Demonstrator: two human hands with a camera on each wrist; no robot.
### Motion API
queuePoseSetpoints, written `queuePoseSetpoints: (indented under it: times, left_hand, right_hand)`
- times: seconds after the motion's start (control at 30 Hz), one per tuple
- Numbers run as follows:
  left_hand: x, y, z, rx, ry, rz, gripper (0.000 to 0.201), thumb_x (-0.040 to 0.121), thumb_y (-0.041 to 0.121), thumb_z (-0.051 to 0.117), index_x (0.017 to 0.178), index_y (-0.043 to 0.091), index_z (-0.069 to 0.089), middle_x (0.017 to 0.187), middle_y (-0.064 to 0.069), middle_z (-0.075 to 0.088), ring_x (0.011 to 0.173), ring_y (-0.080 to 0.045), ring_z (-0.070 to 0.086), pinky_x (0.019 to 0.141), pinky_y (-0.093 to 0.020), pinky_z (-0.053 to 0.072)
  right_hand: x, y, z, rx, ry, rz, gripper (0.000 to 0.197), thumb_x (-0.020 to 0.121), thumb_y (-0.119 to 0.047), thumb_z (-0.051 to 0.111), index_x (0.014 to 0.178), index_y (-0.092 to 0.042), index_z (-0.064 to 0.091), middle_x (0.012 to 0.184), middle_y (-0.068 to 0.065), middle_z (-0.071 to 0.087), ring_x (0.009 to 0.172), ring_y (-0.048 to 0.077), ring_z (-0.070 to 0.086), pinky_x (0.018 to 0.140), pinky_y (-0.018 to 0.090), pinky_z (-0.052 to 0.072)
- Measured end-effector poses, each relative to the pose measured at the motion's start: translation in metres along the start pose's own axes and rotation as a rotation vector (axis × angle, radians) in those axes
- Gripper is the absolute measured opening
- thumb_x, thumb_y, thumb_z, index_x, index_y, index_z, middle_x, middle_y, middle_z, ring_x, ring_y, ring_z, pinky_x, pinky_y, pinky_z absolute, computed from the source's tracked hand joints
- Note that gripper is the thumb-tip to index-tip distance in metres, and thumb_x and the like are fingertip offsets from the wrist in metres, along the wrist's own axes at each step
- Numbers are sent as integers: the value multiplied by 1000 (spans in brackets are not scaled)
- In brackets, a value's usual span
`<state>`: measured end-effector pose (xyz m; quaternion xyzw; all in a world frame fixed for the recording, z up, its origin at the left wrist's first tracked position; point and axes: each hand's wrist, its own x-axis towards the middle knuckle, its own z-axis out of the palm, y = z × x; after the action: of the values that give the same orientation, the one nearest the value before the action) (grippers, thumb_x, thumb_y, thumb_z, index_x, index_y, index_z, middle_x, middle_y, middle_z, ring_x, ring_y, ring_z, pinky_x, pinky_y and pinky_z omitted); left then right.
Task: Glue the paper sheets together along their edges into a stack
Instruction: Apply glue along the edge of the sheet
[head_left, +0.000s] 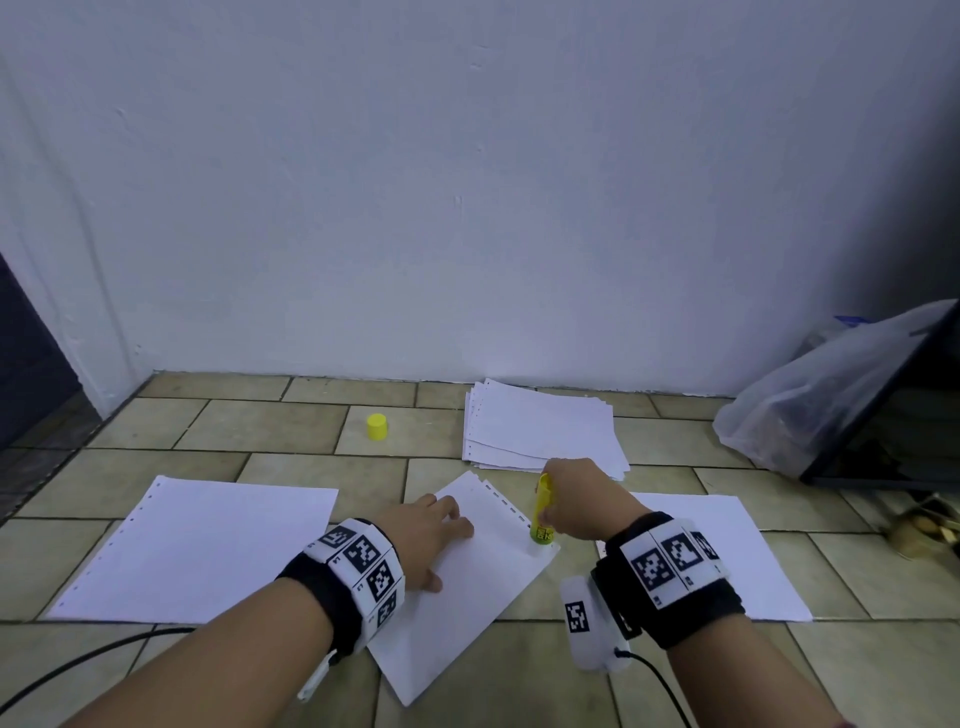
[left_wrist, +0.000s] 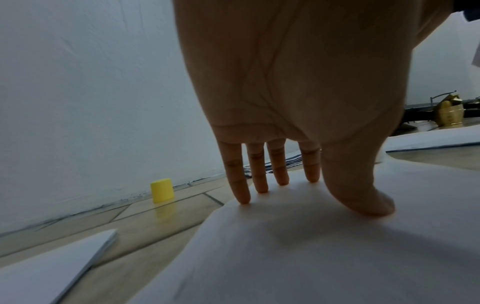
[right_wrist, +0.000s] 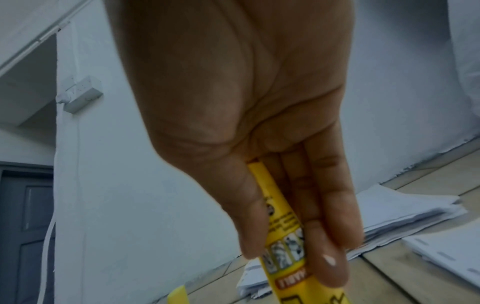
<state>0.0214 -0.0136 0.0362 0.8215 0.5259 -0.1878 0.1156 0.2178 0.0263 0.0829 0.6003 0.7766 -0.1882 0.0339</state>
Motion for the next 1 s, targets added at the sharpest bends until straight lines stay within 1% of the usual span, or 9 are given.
queuePoseSetpoints:
  times: [0.1,0.23,0.33,0.4,0.53,0.63,0.73,0.83,1.0]
  left_hand:
    - [-2,0,-2,6,-4,-40,72,89,45,61,147,29,23,143,-6,29,129,-24,34,98,-38,40]
    - [-7,-1,-1,1,-23,-113,82,83,60,61,146,26,23,138,-9,32,123,-28,40,97,-39,41]
    - [-9,0,5,-1,71,-105,83,81,66,58,140,14,31,139,-8,30,129,-24,31,97,-38,39]
    - [-9,2,9,-55,105,-97,84,81,66,58,138,10,33,142,-6,27,130,-22,29,97,-38,41]
    - [-6,2,6,-119,68,-135,76,88,63,49,139,9,34,143,-5,33,130,-22,34,100,-42,41]
    - [-5,-1,2,-86,26,-123,75,88,57,56,143,13,32,147,-5,32,134,-24,31,106,-45,37]
    - [-3,-1,3,-62,29,-129,77,84,56,61,141,13,34,142,-7,35,130,-24,34,105,-42,38]
    - [-3,1,8,-97,72,-129,74,84,58,60,137,12,37,138,-7,36,128,-23,34,103,-42,38]
    - [-2,7,11,-105,81,-163,71,87,60,54,136,11,37,136,-9,35,126,-25,35,99,-41,40]
  right_hand:
    - [5,2,-3,101,33,19,27,85,-11,57,111,-6,53,105,9,55,83,19,51,52,17,37]
    - [10,2,-8,267,114,35,19,83,-11,61,98,-9,51,102,13,61,83,24,59,68,30,49]
    - [11,0,-8,346,168,27,23,82,-11,62,103,-7,54,102,14,62,90,29,63,74,34,52]
    - [13,-1,-6,385,189,16,26,82,-11,62,107,-8,55,103,14,62,91,28,64,73,33,52]
    - [18,-6,0,423,216,-5,27,81,-10,63,108,-8,56,102,13,63,89,28,65,73,32,53]
    - [22,-11,5,424,228,-19,29,82,-11,64,110,-9,56,104,11,63,90,26,64,76,33,54]
    - [28,-17,9,418,231,-43,29,82,-12,64,109,-11,57,105,11,63,89,24,62,69,25,50]
    - [33,-23,13,405,225,-81,27,82,-9,64,108,-13,57,106,10,62,83,18,54,55,13,37]
    - [44,-38,22,398,210,-142,25,84,-6,63,108,-13,59,102,7,61,81,15,50,51,8,32]
